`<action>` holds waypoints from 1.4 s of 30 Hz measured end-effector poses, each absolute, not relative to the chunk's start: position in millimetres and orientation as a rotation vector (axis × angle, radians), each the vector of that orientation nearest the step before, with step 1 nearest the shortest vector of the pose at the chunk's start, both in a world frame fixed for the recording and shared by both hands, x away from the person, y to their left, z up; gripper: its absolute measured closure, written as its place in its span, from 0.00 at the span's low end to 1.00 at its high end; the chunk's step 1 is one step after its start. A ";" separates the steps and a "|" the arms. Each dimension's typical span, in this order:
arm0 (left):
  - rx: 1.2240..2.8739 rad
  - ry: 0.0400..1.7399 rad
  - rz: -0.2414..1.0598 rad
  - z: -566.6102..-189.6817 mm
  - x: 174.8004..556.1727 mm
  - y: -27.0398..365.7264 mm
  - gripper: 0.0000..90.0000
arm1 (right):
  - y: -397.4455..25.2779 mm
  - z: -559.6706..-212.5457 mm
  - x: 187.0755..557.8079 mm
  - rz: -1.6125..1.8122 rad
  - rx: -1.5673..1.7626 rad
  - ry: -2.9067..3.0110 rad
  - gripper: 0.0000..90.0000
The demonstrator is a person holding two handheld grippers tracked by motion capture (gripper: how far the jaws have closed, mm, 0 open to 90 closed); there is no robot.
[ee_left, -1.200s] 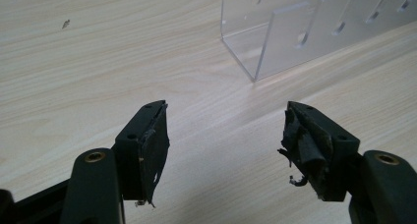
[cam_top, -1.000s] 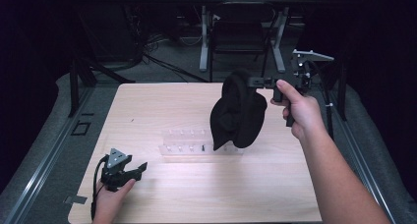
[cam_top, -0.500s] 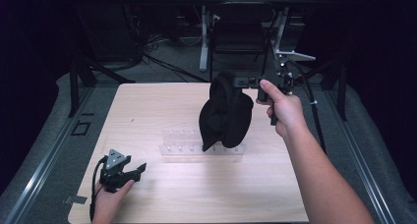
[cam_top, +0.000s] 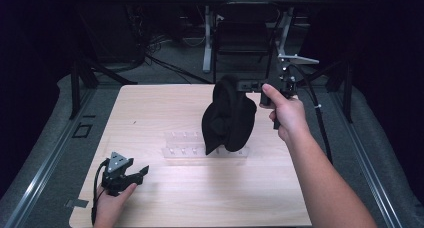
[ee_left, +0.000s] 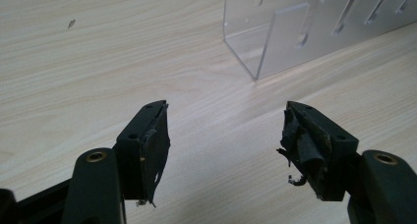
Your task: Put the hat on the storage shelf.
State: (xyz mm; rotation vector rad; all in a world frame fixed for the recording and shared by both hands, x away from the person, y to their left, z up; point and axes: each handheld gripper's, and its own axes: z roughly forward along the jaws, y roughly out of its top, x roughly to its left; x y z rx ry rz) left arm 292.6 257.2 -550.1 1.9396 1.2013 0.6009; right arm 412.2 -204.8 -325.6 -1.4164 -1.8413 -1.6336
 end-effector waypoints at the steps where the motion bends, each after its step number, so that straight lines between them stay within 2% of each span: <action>1: 1.937 1.199 0.597 -549.7 292.5 256.6 0.38 | -205.7 -326.2 411.9 -1.635 -1.415 -1.845 0.98; 12: 1.924 1.132 0.602 -538.0 289.5 241.5 0.41 | -211.8 -334.2 407.0 -1.628 -1.413 -1.835 0.98; 21: 1.957 0.968 0.594 -517.6 287.7 200.6 0.47 | -207.2 -331.0 402.4 -1.641 -1.385 -1.830 0.98; 42: 1.949 0.794 0.480 -496.4 294.2 120.1 0.57 | -202.1 -330.7 404.5 -1.644 -1.365 -1.825 0.98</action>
